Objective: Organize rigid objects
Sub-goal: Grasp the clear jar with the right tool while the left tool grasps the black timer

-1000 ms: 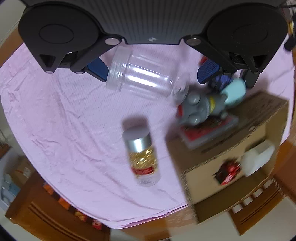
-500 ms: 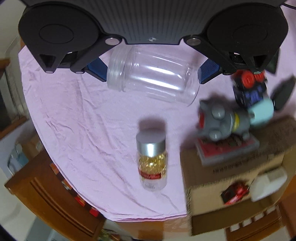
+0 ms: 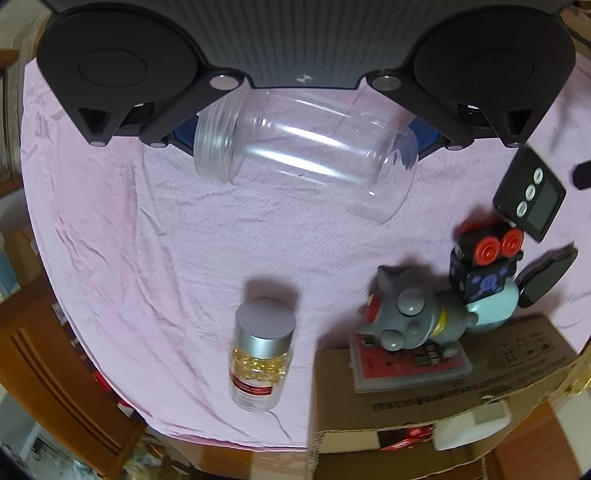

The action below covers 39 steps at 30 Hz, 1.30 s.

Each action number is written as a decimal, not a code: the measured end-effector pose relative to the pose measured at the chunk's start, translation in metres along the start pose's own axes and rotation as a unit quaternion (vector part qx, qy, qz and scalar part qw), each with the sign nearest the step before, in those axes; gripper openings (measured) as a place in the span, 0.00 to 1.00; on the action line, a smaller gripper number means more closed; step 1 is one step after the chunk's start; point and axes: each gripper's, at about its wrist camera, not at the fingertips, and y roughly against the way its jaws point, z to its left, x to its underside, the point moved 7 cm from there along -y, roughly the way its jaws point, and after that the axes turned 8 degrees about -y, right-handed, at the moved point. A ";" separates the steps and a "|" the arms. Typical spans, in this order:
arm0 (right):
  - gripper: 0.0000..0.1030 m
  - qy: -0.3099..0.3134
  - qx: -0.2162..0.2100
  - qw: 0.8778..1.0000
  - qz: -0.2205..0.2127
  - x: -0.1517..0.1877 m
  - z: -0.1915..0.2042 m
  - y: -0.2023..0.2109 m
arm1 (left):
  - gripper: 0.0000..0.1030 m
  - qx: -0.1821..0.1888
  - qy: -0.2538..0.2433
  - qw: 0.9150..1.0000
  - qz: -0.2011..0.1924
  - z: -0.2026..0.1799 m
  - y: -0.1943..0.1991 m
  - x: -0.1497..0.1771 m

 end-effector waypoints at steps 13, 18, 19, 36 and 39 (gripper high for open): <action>1.00 0.042 -0.021 0.999 -0.021 0.013 -0.001 0.008 | 0.92 -0.001 -0.028 1.000 -0.001 -0.038 -0.030 -0.006; 1.00 0.038 -0.020 0.999 -0.022 0.014 -0.003 0.006 | 0.70 0.000 -0.028 1.000 -0.009 -0.038 -0.023 -0.013; 1.00 0.036 -0.019 0.999 -0.022 0.014 -0.003 0.006 | 0.68 0.002 -0.026 1.000 -0.008 -0.036 -0.023 -0.013; 1.00 0.027 -0.014 0.999 -0.018 0.013 -0.003 0.006 | 0.84 -0.023 0.002 1.000 0.014 -0.009 -0.019 0.004; 1.00 0.014 -0.013 1.000 -0.014 0.013 -0.003 0.007 | 0.80 -0.017 -0.008 1.000 0.010 -0.012 -0.019 0.001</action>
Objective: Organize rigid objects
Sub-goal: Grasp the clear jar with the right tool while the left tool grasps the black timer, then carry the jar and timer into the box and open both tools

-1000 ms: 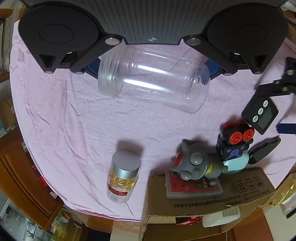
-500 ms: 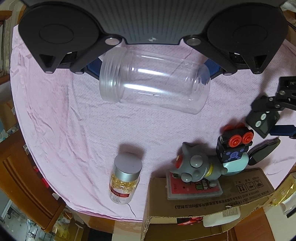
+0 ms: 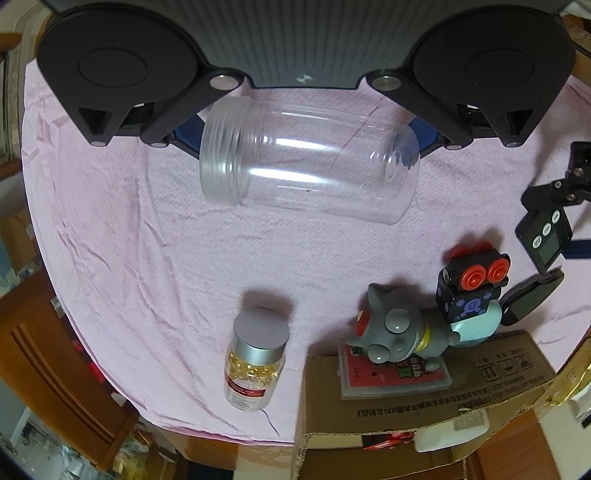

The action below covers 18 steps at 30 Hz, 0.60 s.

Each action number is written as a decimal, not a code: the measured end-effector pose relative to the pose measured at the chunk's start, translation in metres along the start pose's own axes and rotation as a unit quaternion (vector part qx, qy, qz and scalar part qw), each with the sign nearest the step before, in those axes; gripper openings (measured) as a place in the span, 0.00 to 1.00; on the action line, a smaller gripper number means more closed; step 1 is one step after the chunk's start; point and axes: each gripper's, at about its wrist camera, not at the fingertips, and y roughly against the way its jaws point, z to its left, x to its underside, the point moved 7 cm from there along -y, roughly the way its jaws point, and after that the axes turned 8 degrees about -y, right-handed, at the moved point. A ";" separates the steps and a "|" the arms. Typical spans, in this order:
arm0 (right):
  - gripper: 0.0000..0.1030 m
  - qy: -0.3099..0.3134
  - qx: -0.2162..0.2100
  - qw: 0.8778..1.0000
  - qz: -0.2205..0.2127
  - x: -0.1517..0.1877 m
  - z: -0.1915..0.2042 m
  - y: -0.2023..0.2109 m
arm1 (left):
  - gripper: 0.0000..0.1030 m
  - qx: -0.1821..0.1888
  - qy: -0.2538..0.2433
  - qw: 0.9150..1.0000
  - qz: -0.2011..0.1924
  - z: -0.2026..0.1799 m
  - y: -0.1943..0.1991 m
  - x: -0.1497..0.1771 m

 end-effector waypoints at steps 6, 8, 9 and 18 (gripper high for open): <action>1.00 -0.035 -0.024 0.999 -0.010 -0.003 0.003 0.011 | 0.80 0.009 -0.014 1.000 0.005 0.002 -0.002 -0.004; 1.00 -0.037 -0.024 0.999 -0.012 -0.005 0.005 0.012 | 0.80 0.012 -0.020 1.000 0.007 0.002 -0.001 -0.004; 1.00 -0.037 -0.024 0.999 -0.012 -0.006 0.006 0.012 | 0.79 0.013 -0.021 1.000 0.008 0.002 -0.002 -0.005; 0.91 0.021 0.020 1.000 -0.007 -0.001 0.019 0.015 | 0.68 0.017 -0.024 1.000 0.011 0.006 -0.002 -0.008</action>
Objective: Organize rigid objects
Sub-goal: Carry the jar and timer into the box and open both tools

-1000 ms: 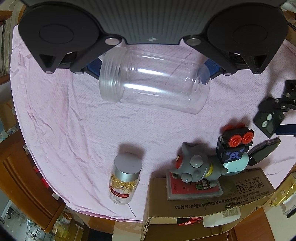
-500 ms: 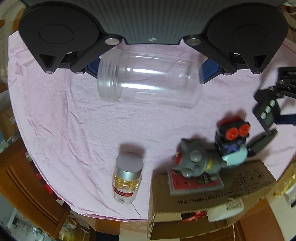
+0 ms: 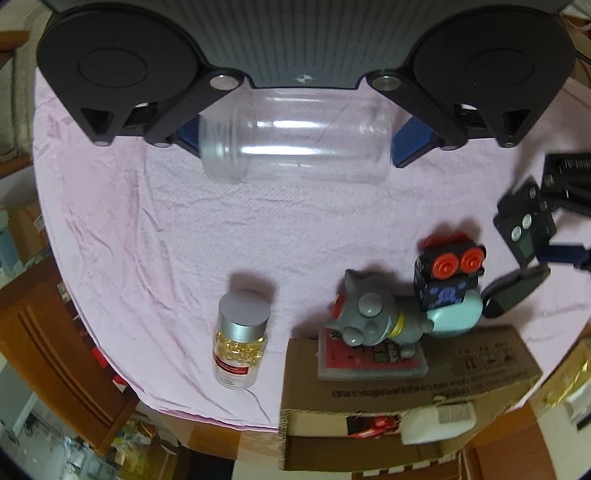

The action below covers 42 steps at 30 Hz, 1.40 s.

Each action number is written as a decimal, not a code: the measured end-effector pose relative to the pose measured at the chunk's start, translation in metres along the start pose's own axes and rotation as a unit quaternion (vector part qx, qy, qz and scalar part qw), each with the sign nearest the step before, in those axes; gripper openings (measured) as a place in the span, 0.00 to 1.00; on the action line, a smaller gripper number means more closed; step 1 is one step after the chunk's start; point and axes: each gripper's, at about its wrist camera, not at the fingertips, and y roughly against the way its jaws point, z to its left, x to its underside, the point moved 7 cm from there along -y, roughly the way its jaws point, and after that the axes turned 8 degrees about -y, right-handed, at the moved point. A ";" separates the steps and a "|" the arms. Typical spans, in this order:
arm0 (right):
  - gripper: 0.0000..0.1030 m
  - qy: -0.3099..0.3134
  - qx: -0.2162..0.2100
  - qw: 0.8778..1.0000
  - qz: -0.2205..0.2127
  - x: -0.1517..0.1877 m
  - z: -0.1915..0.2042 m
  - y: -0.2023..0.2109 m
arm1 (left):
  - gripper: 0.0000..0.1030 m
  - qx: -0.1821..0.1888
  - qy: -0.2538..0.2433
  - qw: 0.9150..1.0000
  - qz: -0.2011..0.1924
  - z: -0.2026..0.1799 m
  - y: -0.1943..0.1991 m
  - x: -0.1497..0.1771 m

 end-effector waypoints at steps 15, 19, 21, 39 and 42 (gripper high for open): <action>0.91 0.063 -0.050 0.997 -0.008 -0.022 0.007 0.031 | 0.68 0.020 -0.025 0.999 -0.017 0.011 0.043 -0.023; 0.91 0.094 -0.075 0.992 -0.022 -0.041 0.015 0.049 | 0.68 0.011 -0.030 0.999 -0.040 0.019 0.066 -0.041; 0.91 0.111 -0.080 0.990 -0.030 -0.050 0.020 0.057 | 0.68 0.006 -0.028 0.998 -0.054 0.024 0.075 -0.053; 0.91 0.183 -0.117 0.969 -0.115 -0.151 0.048 0.081 | 0.68 -0.066 0.037 0.993 -0.096 0.084 0.041 -0.139; 0.91 0.189 -0.120 0.967 -0.119 -0.162 0.050 0.079 | 0.68 -0.069 0.049 0.993 -0.081 0.090 0.026 -0.139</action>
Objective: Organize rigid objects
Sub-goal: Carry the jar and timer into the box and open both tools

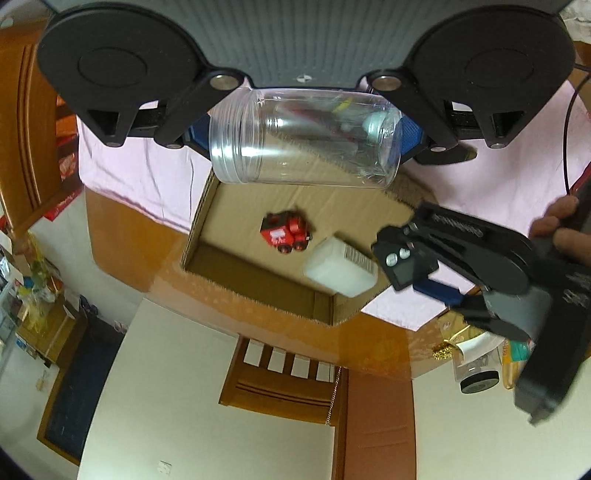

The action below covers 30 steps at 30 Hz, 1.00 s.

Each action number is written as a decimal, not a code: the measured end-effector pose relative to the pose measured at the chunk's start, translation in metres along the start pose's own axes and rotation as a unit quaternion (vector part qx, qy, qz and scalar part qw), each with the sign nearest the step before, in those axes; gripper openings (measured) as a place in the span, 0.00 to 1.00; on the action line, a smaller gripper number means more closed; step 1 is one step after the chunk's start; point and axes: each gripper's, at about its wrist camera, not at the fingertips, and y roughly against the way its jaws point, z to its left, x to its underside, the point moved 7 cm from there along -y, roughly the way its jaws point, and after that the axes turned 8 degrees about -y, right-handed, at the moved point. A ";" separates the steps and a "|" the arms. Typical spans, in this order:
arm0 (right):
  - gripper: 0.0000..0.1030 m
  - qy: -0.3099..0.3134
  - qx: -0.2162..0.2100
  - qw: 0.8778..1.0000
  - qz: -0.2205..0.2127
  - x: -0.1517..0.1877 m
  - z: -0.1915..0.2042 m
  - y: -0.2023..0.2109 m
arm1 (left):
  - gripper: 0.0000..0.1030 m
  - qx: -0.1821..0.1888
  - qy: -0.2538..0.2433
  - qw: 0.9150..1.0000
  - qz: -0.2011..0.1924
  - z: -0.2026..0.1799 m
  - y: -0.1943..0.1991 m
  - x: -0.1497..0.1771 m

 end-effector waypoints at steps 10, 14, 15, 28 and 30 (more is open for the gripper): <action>0.91 0.012 -0.005 1.000 0.003 -0.020 -0.010 -0.022 | 0.92 -0.037 0.026 0.999 -0.011 0.011 -0.015 -0.002; 0.91 0.017 -0.005 1.000 0.006 -0.028 -0.014 -0.032 | 0.93 -0.034 0.045 0.998 -0.026 0.018 -0.004 -0.005; 0.91 0.018 -0.006 1.000 0.006 -0.030 -0.015 -0.034 | 0.95 -0.036 0.051 0.998 -0.027 0.021 -0.001 -0.005; 0.91 0.012 -0.008 1.000 -0.003 -0.075 -0.034 -0.072 | 0.99 -0.086 0.111 0.989 -0.041 0.040 0.042 0.018; 0.91 0.007 -0.006 1.000 -0.004 -0.084 -0.038 -0.081 | 0.99 -0.100 0.113 0.988 -0.036 0.042 0.045 0.025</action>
